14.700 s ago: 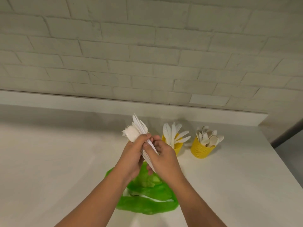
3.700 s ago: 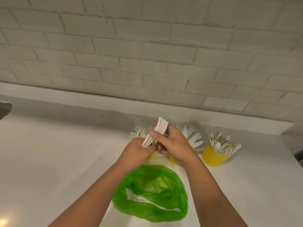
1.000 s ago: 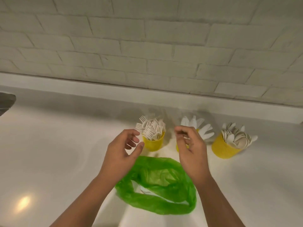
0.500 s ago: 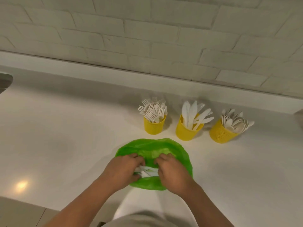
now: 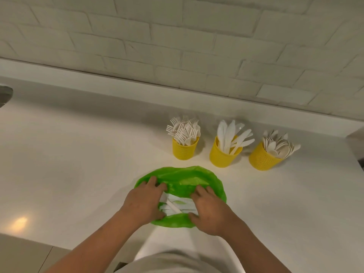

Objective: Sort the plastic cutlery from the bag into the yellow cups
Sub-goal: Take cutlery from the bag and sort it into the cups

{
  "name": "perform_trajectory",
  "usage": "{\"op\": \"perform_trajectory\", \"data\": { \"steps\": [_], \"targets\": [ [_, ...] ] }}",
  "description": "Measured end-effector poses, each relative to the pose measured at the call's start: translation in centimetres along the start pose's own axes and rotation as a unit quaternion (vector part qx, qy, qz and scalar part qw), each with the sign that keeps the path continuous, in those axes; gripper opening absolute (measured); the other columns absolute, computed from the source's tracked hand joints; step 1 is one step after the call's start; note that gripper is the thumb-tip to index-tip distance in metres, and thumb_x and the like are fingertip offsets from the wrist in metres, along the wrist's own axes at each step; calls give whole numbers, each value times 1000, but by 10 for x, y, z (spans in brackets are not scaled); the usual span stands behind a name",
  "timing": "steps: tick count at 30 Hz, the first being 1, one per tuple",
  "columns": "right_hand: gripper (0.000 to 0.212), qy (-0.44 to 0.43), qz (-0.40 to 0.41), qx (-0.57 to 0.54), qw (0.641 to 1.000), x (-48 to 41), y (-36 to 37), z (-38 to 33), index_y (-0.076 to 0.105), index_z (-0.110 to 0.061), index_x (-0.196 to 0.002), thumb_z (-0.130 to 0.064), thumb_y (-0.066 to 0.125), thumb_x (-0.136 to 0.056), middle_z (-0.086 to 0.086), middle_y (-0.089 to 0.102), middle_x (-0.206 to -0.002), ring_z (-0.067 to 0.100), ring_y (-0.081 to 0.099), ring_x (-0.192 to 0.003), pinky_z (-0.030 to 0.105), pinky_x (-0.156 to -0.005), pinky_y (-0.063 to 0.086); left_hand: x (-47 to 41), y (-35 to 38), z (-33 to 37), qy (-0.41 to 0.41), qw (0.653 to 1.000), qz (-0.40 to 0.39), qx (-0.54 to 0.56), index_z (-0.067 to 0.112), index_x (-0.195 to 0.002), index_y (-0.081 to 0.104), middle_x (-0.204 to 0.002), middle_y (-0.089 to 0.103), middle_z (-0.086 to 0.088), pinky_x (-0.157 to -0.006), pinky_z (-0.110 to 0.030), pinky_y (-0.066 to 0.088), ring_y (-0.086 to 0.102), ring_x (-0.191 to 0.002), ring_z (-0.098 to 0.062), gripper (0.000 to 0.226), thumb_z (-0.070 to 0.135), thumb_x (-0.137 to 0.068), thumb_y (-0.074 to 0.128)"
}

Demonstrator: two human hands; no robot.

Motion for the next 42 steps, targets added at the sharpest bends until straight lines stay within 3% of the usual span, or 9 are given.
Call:
{"op": "perform_trajectory", "data": {
  "steps": [4,7,11,17,20,25,29,33,42],
  "targets": [
    [39,-11,37,-37,999,2,-4,-4,51,-16,-135,-21,47,-96,5,40,-134,25,40,-118,41,-108,39,0,7,0,16,997,-5,77,36,-146,39,-124,45,5,-84,-36,53,54,-110,-19,84,49,-75,81],
    [44,-13,103,-58,993,8,-15,8,59,-17,-125,-7,43,-86,3,44,-126,23,42,-114,38,-102,42,5,9,1,24,996,11,88,37,-149,32,-126,42,7,-82,-35,54,52,-110,-17,95,52,-71,83],
    [30,-42,75,-77,993,26,-16,20,70,-19,-113,-17,50,-90,-3,59,-113,18,53,-110,27,-93,44,10,13,9,13,996,27,81,34,-147,30,-132,36,5,-85,-36,55,48,-116,-19,98,56,-68,83],
    [25,-64,61,-35,995,52,-2,17,65,-25,-95,-32,40,-96,-3,67,-88,15,54,-85,31,-71,43,12,20,15,-7,992,49,116,30,-135,42,-123,40,6,-81,-32,50,47,-105,-17,81,56,-68,80],
    [25,-16,38,-7,999,55,-2,17,62,-22,-109,-28,38,-106,6,68,-94,24,62,-84,33,-66,36,11,18,16,-9,991,39,128,32,-137,41,-119,41,7,-79,-30,50,51,-98,-15,78,47,-71,80],
    [44,14,60,-32,998,48,1,10,46,-27,-145,-41,45,-102,-3,54,-135,22,61,-113,36,-88,52,11,12,21,-10,991,58,122,27,-150,32,-123,56,0,-72,-29,49,60,-99,-19,79,31,-83,73],
    [58,-3,90,-25,996,34,3,-8,53,-23,-133,-60,42,-90,-2,50,-124,19,48,-114,36,-95,48,12,12,23,-13,991,72,109,25,-154,29,-119,64,-1,-73,-32,51,62,-104,-22,78,29,-86,69],
    [50,11,73,57,996,16,10,-15,52,-20,-125,-54,51,-87,5,48,-127,29,47,-116,46,-94,48,12,14,18,0,987,70,144,30,-153,32,-128,63,3,-80,-29,50,61,-110,-19,86,41,-81,77],
    [63,4,-2,66,998,2,8,-13,43,-21,-131,-47,67,-78,3,40,-131,28,41,-120,46,-96,43,11,17,12,20,990,55,126,38,-154,25,-147,47,13,-94,-36,53,47,-131,-18,107,57,-67,84]
  ]
}}
Point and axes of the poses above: each hand's wrist, its own x-axis away from the middle knuckle, its own y-axis out of the palm, z = x × y, the point moved 5 cm from there along -x, towards the middle knuckle
